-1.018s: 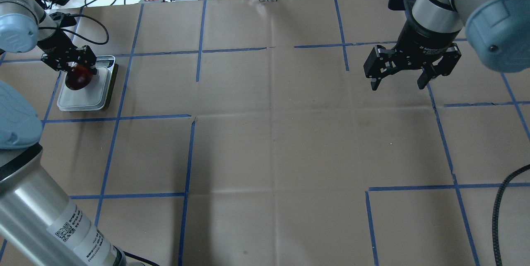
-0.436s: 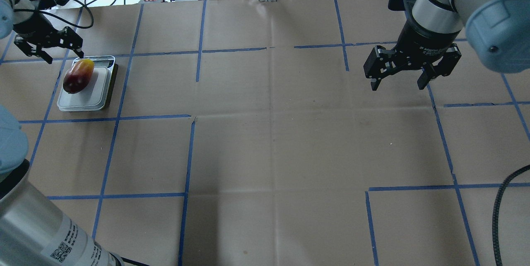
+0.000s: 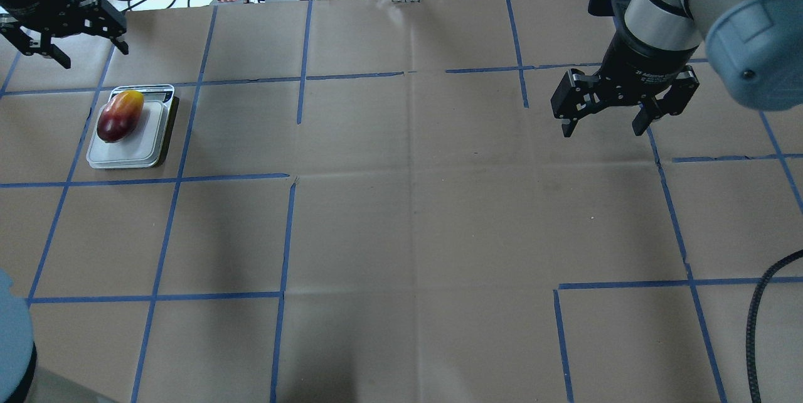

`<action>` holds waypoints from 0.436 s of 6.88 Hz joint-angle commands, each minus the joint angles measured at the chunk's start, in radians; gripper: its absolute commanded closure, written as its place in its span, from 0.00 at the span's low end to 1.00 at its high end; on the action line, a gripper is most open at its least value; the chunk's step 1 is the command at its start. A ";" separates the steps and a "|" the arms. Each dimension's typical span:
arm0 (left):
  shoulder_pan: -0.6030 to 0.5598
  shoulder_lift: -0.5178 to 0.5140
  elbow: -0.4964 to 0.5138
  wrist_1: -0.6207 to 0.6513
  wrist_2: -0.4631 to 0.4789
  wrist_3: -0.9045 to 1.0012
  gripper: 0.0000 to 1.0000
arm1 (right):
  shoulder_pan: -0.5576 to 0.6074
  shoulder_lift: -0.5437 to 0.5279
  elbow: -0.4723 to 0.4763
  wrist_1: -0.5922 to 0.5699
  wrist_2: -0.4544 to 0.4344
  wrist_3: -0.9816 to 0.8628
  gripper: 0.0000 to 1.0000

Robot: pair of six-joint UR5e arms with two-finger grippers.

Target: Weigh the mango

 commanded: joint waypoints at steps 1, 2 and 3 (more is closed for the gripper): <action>-0.187 0.108 -0.083 -0.015 0.004 -0.213 0.00 | 0.000 0.000 0.000 0.000 0.000 0.000 0.00; -0.262 0.160 -0.170 -0.012 0.006 -0.237 0.00 | 0.000 0.000 0.000 0.000 0.000 0.000 0.00; -0.287 0.214 -0.265 0.009 0.004 -0.234 0.00 | 0.000 0.000 0.000 0.000 0.000 0.000 0.00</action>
